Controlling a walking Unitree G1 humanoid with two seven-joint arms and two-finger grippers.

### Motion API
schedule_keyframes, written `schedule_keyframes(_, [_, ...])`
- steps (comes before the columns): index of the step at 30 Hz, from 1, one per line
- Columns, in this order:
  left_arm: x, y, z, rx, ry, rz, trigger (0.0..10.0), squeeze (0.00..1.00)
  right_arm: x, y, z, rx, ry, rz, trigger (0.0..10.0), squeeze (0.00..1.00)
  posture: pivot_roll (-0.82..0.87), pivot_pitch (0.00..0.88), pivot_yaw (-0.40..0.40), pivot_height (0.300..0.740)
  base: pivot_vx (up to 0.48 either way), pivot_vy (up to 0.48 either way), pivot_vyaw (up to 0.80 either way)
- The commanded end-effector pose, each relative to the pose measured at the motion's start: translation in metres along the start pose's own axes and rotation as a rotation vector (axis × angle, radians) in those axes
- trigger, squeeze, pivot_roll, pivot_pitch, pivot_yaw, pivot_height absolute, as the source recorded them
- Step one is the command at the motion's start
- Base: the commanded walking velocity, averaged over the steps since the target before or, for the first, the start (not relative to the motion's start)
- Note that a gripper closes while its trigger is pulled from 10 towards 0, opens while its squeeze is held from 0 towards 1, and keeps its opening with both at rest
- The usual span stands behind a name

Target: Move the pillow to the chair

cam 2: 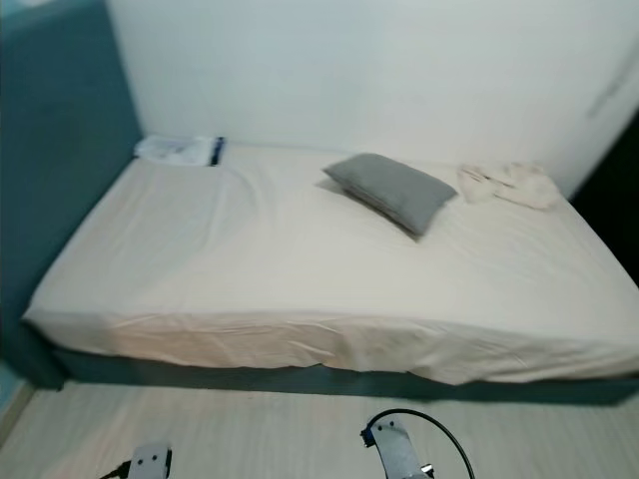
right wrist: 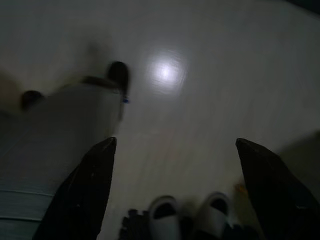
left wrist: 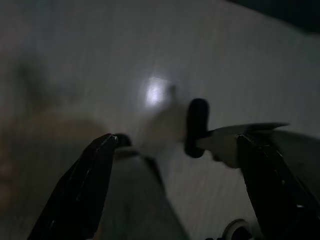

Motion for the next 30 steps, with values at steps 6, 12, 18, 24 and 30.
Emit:
schedule_keyframes(6, [0.0019,-0.0089,-0.0016,0.002,-0.007,0.027,10.0,0.0,-0.0001,0.0055,0.001,0.017,-0.007,-0.018,10.0,0.0,0.04,0.022,-0.095,0.74,0.0,0.0,-0.73])
schedule_keyframes(12, [0.0021,-0.0095,-0.0017,-0.021,-0.023,0.034,10.0,0.0,0.0,0.009,0.0016,0.007,0.0,-0.041,10.0,0.0,0.03,0.016,-0.088,0.74,0.0,0.0,-0.12])
schedule_keyframes(18, [0.0022,-0.0106,-0.0029,-0.024,-0.037,0.041,10.0,0.0,0.0,0.0087,0.0017,0.011,0.001,-0.037,10.0,0.0,0.04,0.017,-0.086,0.74,0.0,-0.087,0.0])
schedule_keyframes(24, [0.0022,-0.0107,-0.0028,-0.031,-0.04,0.044,10.0,0.0,-0.0002,0.0095,0.0042,0.0,0.007,-0.043,10.0,0.0,0.05,0.021,-0.077,0.74,0.0,-0.401,0.0])
schedule_keyframes(30, [0.0022,-0.0105,-0.003,-0.029,-0.044,0.042,10.0,0.0,-0.0005,0.0089,0.0073,-0.001,0.016,-0.042,10.0,0.0,0.05,0.026,-0.077,0.74,0.0,-0.351,0.0])
Point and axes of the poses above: a point about 5 cm out from each wrist's last joint towards the gripper, its own x axis pointing back from the gripper into the wrist, its own y axis along the axis of the wrist's last joint, z = x × y, the point moved 2 cm from there along -x, pointing out of the wrist towards the gripper, and after that the axes turned 10 degrees about -x, right-handed, at the moved point
